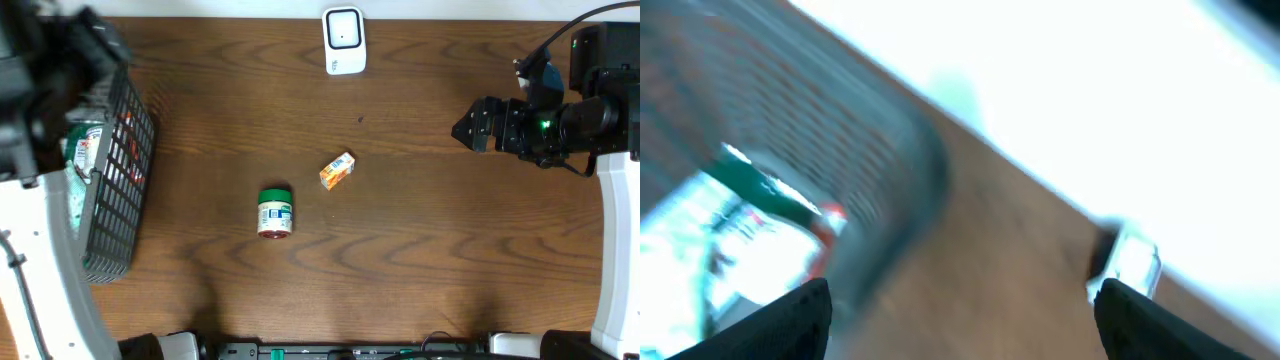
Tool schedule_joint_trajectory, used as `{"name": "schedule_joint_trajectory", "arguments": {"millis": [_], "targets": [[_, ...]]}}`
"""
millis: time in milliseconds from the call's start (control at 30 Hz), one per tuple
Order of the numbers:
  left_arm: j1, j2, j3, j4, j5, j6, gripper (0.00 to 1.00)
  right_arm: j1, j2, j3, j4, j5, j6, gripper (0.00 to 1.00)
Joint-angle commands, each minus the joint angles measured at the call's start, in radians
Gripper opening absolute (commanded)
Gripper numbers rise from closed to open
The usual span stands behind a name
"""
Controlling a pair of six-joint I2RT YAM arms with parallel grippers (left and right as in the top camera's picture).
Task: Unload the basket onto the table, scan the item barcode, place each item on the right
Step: 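Move the left gripper back into the basket toward the cotton swab box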
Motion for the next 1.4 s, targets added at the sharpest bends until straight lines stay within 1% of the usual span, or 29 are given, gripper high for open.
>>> {"name": "schedule_joint_trajectory", "arguments": {"millis": [0,100,267,433,533,667,733,1033,1367], "targets": [[0.098,0.009,0.008,0.021,0.002,-0.008,0.83,0.013,0.001,0.018,-0.001,-0.009,0.011,0.99],[0.168,0.040,0.008,0.018,0.048,0.016,0.84,0.013,0.001,0.018,-0.001,-0.009,0.011,0.99],[0.232,0.132,0.008,-0.011,0.082,0.058,0.84,0.013,0.001,0.018,-0.001,-0.008,0.011,0.99],[0.243,0.239,0.008,-0.070,0.081,0.183,0.83,0.013,0.001,0.018,-0.001,-0.008,0.011,0.99],[0.243,0.296,0.007,-0.105,0.080,0.304,0.83,0.013,0.001,0.018,-0.001,-0.008,0.011,0.99],[0.245,0.359,0.007,-0.105,0.072,0.370,0.84,0.013,0.001,0.018,-0.001,-0.009,0.011,0.99],[0.245,0.394,0.006,-0.103,0.073,0.400,0.88,0.013,0.001,0.018,-0.001,-0.009,0.011,0.99],[0.245,0.541,0.006,-0.178,0.072,0.437,0.89,0.013,0.001,0.018,-0.001,-0.008,0.011,0.99],[0.244,0.684,0.005,-0.185,0.051,0.512,0.89,0.013,0.001,0.018,-0.001,-0.009,0.011,0.99]]}}
